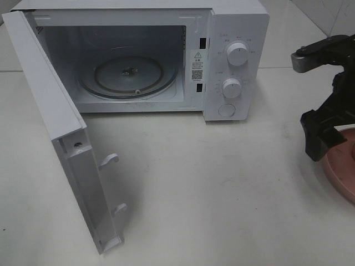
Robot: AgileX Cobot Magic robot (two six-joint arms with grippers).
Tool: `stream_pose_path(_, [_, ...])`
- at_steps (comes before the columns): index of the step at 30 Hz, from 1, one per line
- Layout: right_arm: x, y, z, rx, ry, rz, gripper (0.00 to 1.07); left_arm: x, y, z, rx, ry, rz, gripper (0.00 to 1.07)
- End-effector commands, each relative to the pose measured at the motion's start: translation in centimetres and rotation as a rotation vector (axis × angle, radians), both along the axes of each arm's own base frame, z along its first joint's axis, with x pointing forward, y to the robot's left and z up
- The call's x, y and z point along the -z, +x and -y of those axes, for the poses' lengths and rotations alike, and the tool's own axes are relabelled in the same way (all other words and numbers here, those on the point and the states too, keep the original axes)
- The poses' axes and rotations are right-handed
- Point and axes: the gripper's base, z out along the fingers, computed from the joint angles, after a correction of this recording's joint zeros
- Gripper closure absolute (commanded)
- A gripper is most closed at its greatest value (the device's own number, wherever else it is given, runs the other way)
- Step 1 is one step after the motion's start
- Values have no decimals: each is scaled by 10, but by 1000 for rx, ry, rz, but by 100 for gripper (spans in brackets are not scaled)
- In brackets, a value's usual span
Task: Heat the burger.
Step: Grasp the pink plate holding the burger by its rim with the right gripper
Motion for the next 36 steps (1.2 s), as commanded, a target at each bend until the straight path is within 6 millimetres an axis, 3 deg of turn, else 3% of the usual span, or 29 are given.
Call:
stream_pose_path(1, [-2, 3, 11, 5, -8, 29, 11, 1, -3, 0, 1, -9, 20, 6])
stream_pose_path(7, [5, 4, 17, -16, -32, 52, 12, 1, -3, 0, 1, -9, 20, 6])
stream_pose_path(10, [17, 2, 26, 14, -26, 43, 13, 1, -3, 0, 1, -9, 20, 6])
stream_pose_path(12, [35, -2, 31, 28, -30, -3, 14, 1, -3, 0, 1, -9, 20, 6])
stream_pose_path(20, [67, 1, 31, 52, -24, -49, 16, 1, -3, 0, 1, -9, 20, 6])
stream_pose_path(36, [101, 11, 39, 111, -39, -61, 18, 1, -3, 0, 1, -9, 20, 6])
